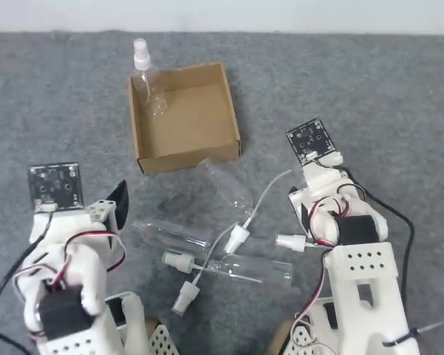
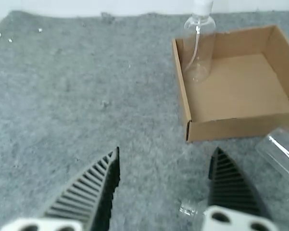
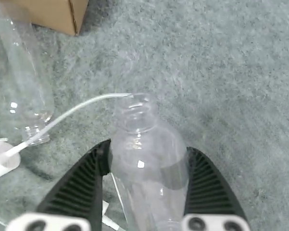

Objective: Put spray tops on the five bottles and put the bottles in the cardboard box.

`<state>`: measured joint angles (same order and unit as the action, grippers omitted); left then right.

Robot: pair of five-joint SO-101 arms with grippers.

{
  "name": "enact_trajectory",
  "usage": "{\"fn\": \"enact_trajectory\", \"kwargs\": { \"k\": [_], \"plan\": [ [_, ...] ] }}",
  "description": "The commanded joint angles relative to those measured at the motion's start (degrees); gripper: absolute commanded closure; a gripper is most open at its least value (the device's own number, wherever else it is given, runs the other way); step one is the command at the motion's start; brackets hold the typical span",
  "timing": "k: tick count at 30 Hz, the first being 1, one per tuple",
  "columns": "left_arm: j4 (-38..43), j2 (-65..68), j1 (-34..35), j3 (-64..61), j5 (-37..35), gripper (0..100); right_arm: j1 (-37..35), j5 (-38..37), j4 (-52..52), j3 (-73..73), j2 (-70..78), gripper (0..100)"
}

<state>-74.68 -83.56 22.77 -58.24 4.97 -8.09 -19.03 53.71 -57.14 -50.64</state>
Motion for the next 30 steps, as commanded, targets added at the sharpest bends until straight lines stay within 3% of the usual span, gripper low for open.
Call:
{"fn": "enact_trajectory", "kwargs": {
  "k": [1, 11, 17, 30],
  "plan": [
    [-0.09, 3.87, -0.35, 2.86, 0.44, 72, 2.59, 0.53, -1.89, 0.97, -1.54, 92.3],
    [-3.34, 16.62, -7.82, 3.3, 4.75, 72, 3.74, 2.11, -2.07, 1.05, -1.54, 92.3],
    [-7.03, 17.32, -12.22, 3.21, 9.58, 72, 3.74, 2.11, -2.07, 1.05, -1.54, 92.3],
    [-7.3, 17.85, -21.45, 2.59, 13.27, 72, 3.74, 1.93, -2.07, 1.05, -1.54, 92.3]
  ]
}}
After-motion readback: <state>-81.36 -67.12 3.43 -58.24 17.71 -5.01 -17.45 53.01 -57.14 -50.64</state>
